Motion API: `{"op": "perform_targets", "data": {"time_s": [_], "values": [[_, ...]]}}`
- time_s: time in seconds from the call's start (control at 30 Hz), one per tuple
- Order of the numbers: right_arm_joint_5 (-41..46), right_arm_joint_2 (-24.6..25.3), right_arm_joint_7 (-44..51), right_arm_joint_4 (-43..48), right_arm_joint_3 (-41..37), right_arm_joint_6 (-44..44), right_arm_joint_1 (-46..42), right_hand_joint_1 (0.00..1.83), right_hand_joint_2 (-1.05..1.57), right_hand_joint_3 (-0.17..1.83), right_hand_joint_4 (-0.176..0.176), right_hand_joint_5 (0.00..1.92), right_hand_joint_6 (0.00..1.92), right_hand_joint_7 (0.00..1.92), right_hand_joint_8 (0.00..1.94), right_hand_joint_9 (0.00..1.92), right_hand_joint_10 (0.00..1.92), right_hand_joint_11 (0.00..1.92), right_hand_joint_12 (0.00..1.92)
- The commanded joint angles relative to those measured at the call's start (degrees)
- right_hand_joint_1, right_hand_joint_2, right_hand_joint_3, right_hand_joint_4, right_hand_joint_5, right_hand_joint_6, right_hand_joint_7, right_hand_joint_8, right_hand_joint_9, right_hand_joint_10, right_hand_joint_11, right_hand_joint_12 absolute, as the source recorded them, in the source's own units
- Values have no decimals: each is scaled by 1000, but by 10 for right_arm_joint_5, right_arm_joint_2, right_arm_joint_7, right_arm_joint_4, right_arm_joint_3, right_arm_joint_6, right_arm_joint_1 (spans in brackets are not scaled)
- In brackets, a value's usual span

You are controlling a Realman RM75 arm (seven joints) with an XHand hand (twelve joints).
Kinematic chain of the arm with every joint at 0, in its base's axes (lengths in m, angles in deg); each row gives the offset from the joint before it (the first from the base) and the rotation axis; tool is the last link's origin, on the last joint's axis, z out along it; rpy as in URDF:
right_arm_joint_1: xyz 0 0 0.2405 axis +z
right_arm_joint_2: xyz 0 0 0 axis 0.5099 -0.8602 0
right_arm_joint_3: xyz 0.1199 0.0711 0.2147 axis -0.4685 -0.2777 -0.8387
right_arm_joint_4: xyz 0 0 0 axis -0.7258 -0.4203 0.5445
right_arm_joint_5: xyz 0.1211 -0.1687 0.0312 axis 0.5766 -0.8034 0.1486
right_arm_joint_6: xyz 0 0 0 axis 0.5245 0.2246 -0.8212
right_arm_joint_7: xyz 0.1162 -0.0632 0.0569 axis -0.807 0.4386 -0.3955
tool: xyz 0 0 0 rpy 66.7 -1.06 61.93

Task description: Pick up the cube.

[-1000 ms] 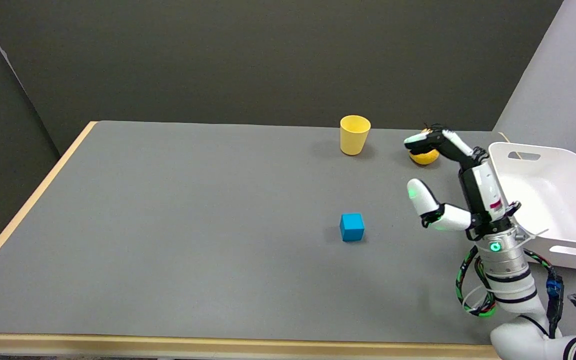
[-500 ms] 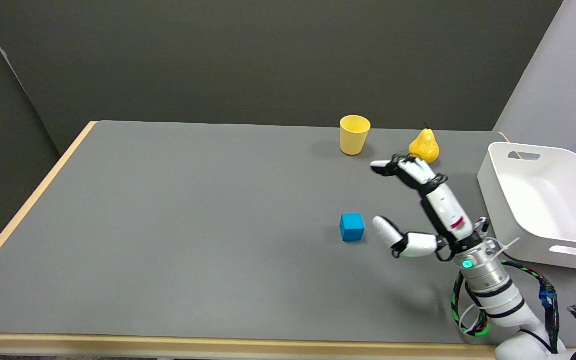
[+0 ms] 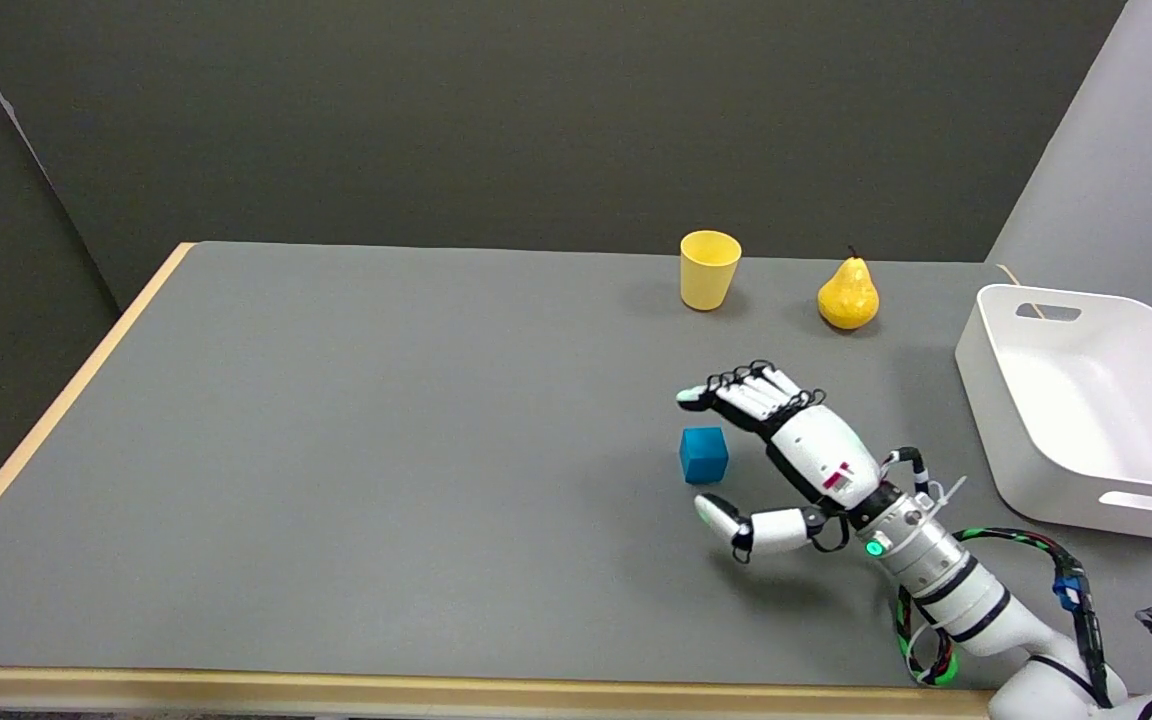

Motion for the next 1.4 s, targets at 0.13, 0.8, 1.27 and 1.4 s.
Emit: {"op": "perform_targets", "data": {"time_s": [0.13, 0.8, 1.27, 1.4], "values": [[-64, -5, 37, 20, -11, 90, 0, 574, 593, 895, 14, 278, 522, 350, 434, 218, 806, 47, 1267], [-64, -6, 41, 22, -40, 79, 0, 583, 598, 898, 15, 285, 533, 363, 440, 227, 813, 59, 1272], [-64, 1, 42, -9, -64, 118, 29, 596, 625, 965, 26, 284, 564, 376, 478, 271, 799, 107, 1237], [-66, 4, 42, -15, -59, 118, 35, 656, 641, 951, 29, 294, 568, 411, 484, 290, 817, 119, 1259]]}}
